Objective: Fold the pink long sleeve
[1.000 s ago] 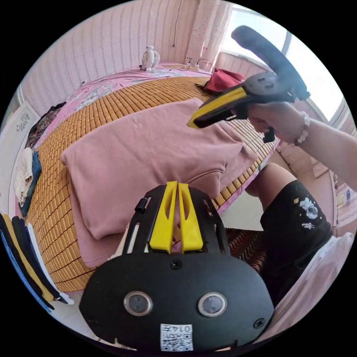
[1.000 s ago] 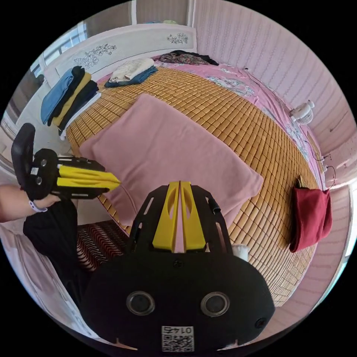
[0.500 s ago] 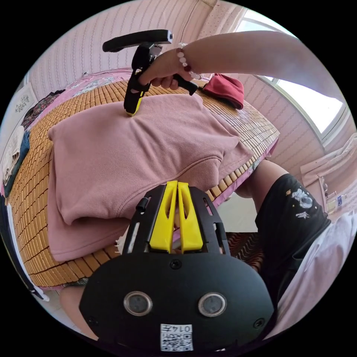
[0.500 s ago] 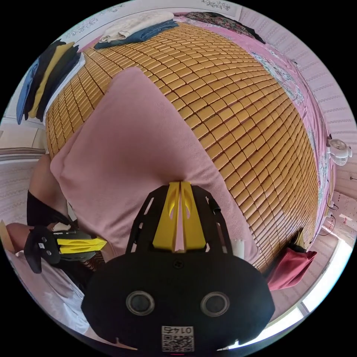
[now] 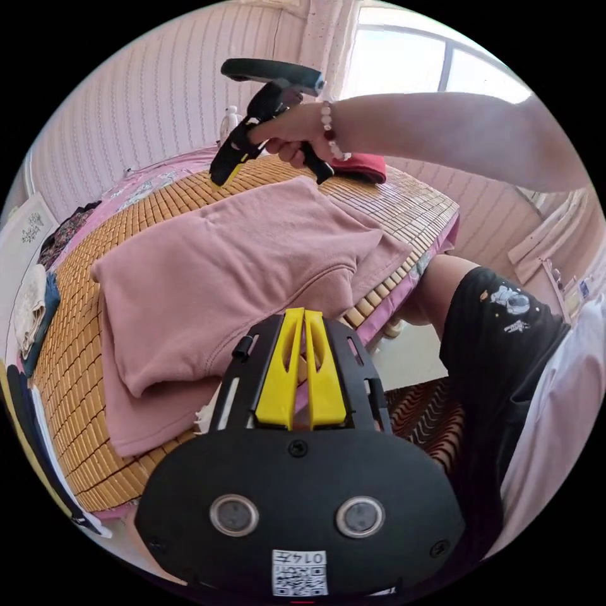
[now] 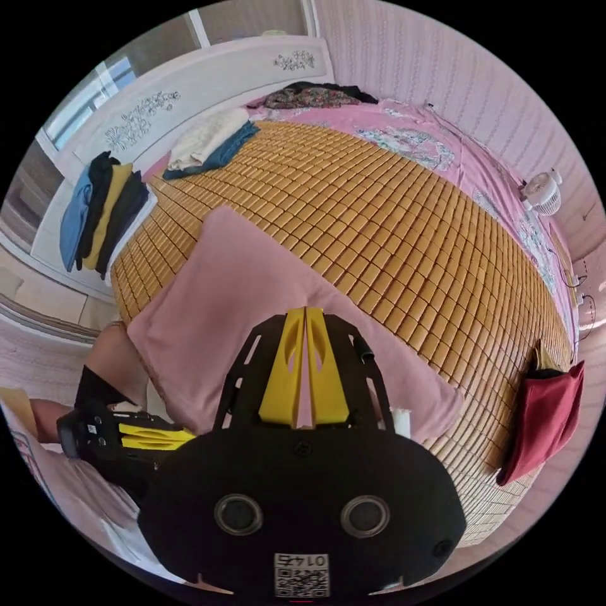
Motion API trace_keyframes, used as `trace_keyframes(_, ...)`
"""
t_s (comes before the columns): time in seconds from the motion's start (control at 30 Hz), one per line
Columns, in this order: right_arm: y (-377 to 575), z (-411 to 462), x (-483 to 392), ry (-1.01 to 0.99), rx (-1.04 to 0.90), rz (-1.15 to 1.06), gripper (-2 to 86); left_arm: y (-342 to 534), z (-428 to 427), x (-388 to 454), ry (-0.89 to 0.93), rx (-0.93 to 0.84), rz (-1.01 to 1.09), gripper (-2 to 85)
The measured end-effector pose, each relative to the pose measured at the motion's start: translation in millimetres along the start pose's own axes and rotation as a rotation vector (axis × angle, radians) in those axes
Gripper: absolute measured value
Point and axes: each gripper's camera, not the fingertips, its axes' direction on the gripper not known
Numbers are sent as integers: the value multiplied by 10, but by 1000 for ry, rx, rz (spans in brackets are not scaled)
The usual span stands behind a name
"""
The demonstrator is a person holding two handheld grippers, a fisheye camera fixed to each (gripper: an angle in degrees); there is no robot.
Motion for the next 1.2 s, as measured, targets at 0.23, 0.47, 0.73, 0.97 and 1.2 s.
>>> trace_keyframes(0.23,2244,-587,780,30,-8,360,89,-225,-124,151,102,141,-10,106)
trace_keyframes(0.47,3315,-441,1237,-168,-69,579,71,-763,268,602,162,87,190,170)
trace_keyframes(0.73,4091,-730,1809,-619,352,757,28,-1204,729,960,125,-2,338,158)
trace_keyframes(0.97,4518,-614,2038,-711,389,734,36,-1073,831,886,109,-137,328,42)
trace_keyframes(1.2,4834,-459,2453,-543,476,912,134,-575,386,603,252,-162,277,41)
